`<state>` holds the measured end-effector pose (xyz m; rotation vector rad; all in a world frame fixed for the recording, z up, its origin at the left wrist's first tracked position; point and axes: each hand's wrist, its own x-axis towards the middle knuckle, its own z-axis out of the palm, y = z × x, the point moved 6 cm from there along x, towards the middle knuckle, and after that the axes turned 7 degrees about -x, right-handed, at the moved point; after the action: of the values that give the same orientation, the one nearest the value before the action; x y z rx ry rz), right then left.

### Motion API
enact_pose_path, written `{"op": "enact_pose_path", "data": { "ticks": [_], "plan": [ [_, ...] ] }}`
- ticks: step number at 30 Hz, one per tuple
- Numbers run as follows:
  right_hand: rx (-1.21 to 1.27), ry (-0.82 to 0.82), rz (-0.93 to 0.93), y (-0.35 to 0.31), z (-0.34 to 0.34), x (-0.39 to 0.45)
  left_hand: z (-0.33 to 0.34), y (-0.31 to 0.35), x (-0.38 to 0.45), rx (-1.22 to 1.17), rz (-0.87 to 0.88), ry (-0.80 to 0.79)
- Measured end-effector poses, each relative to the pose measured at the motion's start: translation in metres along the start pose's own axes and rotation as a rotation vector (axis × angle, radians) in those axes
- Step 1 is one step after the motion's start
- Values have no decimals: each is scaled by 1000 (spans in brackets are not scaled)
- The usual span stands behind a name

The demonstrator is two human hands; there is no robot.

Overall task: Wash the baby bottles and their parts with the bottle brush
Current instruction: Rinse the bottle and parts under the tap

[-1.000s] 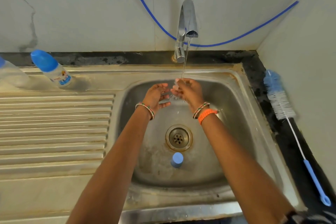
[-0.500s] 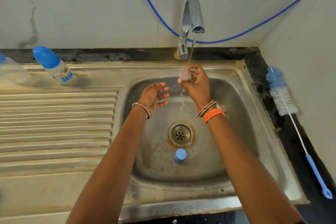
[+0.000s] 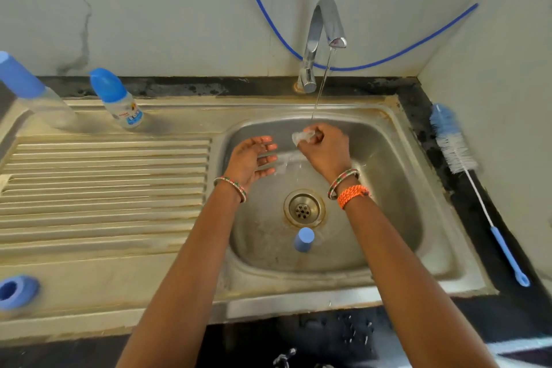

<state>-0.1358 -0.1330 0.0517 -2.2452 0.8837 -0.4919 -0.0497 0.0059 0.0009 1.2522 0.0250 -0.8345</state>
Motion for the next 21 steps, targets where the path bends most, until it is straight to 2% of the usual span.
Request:
{"op": "enact_pose_path", "data": {
  "ticks": [4, 6, 8, 11, 13, 16, 21],
  "plan": [
    [-254, -45, -77, -22, 11, -39, -43, 16, -50, -7, 78, 35],
    [-304, -97, -68, -43, 20, -63, -76, 31, -80, 8, 141, 63],
    [-309, -145, -105, -71, 34, -88, -108, 47, -111, 79, 233, 61],
    [-320, -289, -276, -123, 78, -133, -165, 61, -156, 295, 339, 46],
    [-294, -388, -397, -153, 115, -164, -209, 69, -179, 429, 420, 120],
    [-305, -443, -550, -187, 161, -202, -269, 86, -213, 540, 553, 287],
    [-344, -531, -660, -207, 214, -236, -318, 105, -248, 513, 665, 421]
  ]
}}
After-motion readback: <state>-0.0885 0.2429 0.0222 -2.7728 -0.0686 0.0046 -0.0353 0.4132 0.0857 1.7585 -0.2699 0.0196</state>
